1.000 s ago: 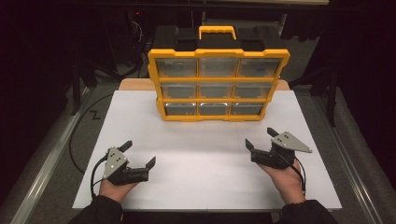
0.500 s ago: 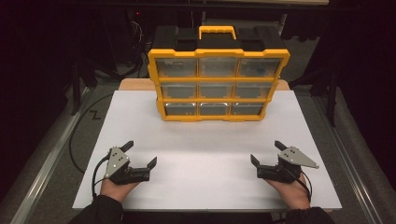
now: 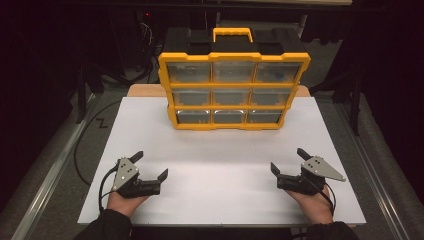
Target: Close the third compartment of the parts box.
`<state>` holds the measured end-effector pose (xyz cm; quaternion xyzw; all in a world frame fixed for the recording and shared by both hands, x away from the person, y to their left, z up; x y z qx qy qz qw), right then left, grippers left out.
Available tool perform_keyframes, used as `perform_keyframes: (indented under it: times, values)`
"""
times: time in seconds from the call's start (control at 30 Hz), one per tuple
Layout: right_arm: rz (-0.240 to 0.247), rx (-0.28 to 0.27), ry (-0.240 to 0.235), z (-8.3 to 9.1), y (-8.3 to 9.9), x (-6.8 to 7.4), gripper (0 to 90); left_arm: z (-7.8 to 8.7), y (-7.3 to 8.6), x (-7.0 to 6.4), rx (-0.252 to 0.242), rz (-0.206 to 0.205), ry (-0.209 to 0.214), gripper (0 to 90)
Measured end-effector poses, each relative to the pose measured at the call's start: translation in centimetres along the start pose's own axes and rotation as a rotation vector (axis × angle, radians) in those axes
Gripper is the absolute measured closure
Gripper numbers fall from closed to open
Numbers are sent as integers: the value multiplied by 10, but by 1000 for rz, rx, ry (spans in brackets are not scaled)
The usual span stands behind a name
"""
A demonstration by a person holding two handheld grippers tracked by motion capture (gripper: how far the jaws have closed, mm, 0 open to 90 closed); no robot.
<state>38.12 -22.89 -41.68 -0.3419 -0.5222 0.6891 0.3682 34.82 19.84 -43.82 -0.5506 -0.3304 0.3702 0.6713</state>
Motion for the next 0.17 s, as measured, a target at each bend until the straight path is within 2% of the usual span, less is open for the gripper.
perform_keyframes:
  times: [0.17]
  values:
    - [-2, -3, 1, 0, -1, 1, 13, 0, 0, 1, -1, -4, -9, 3]
Point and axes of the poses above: each handheld gripper's, and its own axes: z roughly backward along the jaws, y roughly out of its underside, x roughly to its left, the point moved 6 cm from there along -z, roughly forward along the jaws, and after that the axes turned 4 degrees about -x, right-handed, at the moved point
